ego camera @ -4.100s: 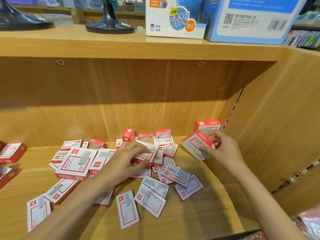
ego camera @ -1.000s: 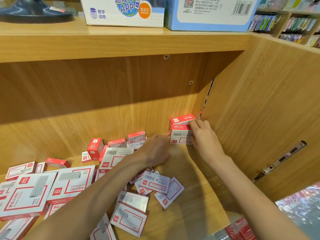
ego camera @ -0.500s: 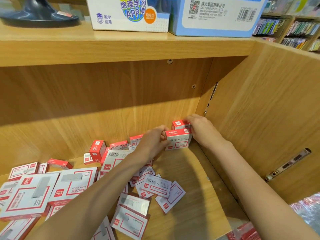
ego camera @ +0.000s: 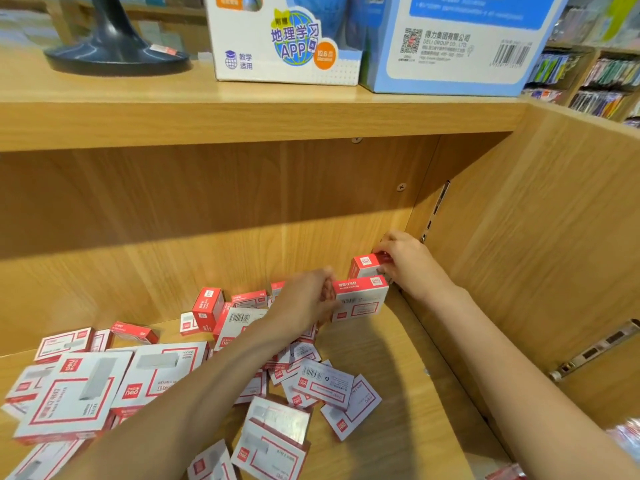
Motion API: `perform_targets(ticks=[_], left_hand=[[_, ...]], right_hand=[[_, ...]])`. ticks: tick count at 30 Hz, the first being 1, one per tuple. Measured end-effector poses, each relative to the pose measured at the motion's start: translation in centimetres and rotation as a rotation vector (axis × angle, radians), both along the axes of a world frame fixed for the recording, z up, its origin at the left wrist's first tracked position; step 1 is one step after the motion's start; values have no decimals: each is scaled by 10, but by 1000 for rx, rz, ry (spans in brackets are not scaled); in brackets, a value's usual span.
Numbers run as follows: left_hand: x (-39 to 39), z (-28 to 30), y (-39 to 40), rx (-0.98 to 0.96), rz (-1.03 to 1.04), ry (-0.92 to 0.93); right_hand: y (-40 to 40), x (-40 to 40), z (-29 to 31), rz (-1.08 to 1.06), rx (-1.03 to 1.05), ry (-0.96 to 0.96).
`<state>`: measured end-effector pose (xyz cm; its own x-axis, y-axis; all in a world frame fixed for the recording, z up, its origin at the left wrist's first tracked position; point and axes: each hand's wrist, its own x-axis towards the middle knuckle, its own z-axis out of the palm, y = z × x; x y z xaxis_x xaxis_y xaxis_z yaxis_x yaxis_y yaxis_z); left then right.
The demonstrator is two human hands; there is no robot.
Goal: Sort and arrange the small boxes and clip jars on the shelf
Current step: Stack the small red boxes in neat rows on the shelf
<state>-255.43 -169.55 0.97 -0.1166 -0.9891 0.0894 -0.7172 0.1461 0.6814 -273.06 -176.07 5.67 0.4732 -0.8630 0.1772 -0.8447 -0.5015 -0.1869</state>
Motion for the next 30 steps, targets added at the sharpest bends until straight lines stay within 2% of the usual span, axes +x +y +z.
perform_targets(ticks=[4, 7, 9, 15, 22, 27, 30], left_hand=[[-21, 0, -12, -5, 93, 103], [-37, -4, -23, -27, 224, 194], [-48, -5, -29, -13, 261, 216], [-47, -9, -30, 66, 232, 290], [-53, -9, -17, -177, 125, 131], [-49, 2, -11, -210, 110, 103], [-36, 9, -3, -174, 65, 64]], right_hand=[[7, -9, 10, -70, -31, -152], [20, -15, -3, -65, -15, -62], [29, -16, -20, -89, -75, -29], [32, -11, -42, -172, -158, -57], [24, -15, -15, -88, -32, -1], [17, -14, -1, -97, 55, -111], [11, -9, 0, -53, 102, -65]])
